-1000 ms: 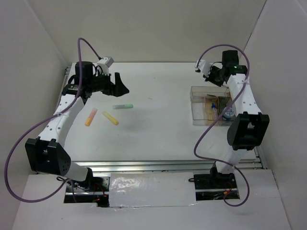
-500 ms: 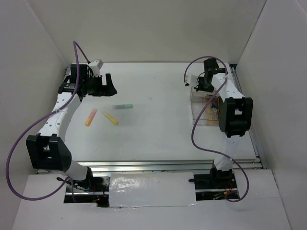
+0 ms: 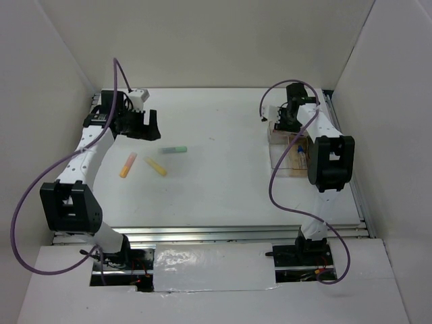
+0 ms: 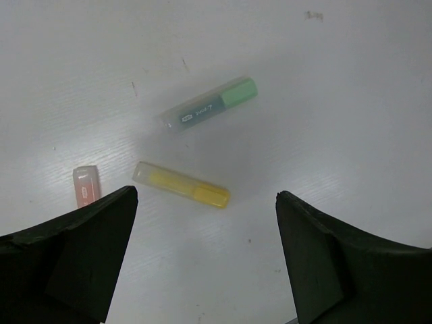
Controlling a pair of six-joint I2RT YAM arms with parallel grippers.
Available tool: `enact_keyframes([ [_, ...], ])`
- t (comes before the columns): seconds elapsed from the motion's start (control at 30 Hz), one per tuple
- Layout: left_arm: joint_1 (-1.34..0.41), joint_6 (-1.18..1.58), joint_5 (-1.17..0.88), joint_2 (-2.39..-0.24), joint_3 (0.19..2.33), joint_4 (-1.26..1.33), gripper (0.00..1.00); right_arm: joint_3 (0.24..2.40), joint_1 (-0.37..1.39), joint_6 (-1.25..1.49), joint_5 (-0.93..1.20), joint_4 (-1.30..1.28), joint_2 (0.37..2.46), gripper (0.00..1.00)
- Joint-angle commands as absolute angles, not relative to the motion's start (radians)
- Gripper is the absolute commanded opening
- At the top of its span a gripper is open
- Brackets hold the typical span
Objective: Sort the stationery into containers
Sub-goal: Place the stationery in the storage box, then pick up the stationery from the center of the board.
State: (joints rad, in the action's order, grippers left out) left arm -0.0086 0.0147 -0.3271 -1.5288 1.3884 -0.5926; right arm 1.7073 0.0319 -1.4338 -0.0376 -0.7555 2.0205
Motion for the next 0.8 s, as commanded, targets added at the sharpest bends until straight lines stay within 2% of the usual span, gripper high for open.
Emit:
enact_keyframes([
  [0.0,-0.003,-0.135,-0.37,-1.619,1.481,-0.667,0.95,1.704,0.044,-1.414,-0.014,-0.755,1.964,0.54],
  [0.17,-0.003,-0.27,-0.385,-1.741,1.557,-0.753,0.88,1.723,0.049,-1.293,0.154,-0.805,1.823,0.54],
  [0.33,-0.034,-0.47,-0.4,-1.943,1.718,-0.856,0.82,1.711,0.043,-1.015,0.336,-0.87,1.643,0.54],
  [0.47,-0.086,-0.531,-0.397,-2.065,1.833,-0.905,0.79,1.638,0.017,-0.815,0.51,-0.882,1.478,0.54],
  [0.77,-0.204,-0.61,-0.287,-2.217,1.907,-0.928,0.77,1.405,-0.098,-0.402,0.745,-0.778,1.202,0.66],
])
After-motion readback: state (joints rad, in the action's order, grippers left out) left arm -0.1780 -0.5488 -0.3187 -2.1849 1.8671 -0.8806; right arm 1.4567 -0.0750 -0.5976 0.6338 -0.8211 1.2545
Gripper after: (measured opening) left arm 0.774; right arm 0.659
